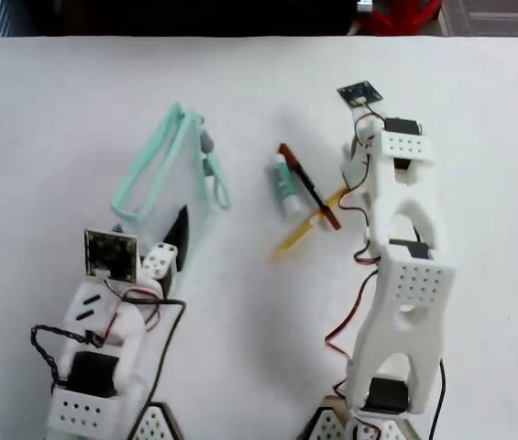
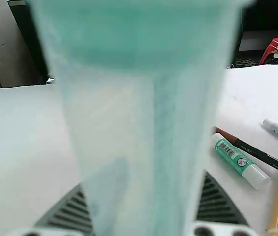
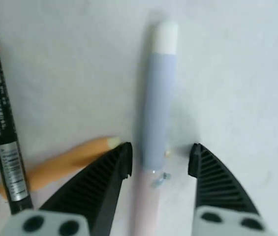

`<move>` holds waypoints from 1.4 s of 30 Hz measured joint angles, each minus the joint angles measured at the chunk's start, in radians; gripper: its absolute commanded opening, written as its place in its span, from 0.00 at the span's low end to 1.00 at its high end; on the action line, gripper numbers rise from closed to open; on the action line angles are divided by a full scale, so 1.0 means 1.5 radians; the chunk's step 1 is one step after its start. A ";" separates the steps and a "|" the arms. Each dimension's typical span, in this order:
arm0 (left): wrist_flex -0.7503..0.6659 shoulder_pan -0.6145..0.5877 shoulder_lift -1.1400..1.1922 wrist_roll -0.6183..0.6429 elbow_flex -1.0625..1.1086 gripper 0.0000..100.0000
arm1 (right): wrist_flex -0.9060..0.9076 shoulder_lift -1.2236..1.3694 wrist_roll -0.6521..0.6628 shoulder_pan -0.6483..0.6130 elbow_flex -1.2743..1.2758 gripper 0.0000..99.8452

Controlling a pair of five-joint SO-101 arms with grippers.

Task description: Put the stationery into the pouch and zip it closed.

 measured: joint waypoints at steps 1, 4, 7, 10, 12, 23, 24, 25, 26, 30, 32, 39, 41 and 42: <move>0.000 0.000 0.000 0.000 0.000 0.18 | -0.002 0.000 0.000 0.000 -0.002 0.16; 0.000 0.000 0.000 0.000 0.000 0.18 | -0.005 0.001 0.000 0.004 -0.003 0.08; 0.000 0.000 0.000 0.000 0.000 0.18 | -0.011 0.001 0.002 0.007 -0.004 0.01; 0.000 0.000 0.000 0.000 0.000 0.18 | -0.012 0.001 0.005 0.007 -0.007 0.02; 0.000 0.000 0.000 0.000 0.000 0.18 | -0.012 0.001 0.005 0.007 -0.007 0.02; 0.000 0.000 0.000 0.000 0.000 0.18 | 0.147 -0.106 0.005 0.029 -0.068 0.02; 0.000 0.000 0.000 0.000 0.000 0.18 | 0.171 -0.136 0.005 0.029 -0.072 0.02; 0.000 0.000 0.000 0.000 0.000 0.18 | 0.192 -0.168 0.005 0.029 -0.075 0.02; 0.000 0.000 0.000 0.000 0.000 0.18 | 0.212 -0.202 0.005 0.028 -0.075 0.02; 0.000 0.000 0.000 0.000 0.000 0.18 | 0.282 -0.353 0.005 0.026 -0.075 0.02; 0.000 0.000 0.000 0.000 0.000 0.18 | 0.313 -0.441 0.005 0.014 -0.074 0.02; 0.000 0.000 0.000 0.000 0.000 0.18 | 0.211 -0.770 -0.006 -0.154 0.153 0.02; 0.000 0.000 0.000 0.000 0.000 0.18 | 0.114 -0.872 -0.030 -0.193 0.281 0.02; 0.000 0.000 0.000 0.000 0.000 0.18 | 0.056 -0.926 -0.037 -0.206 0.353 0.02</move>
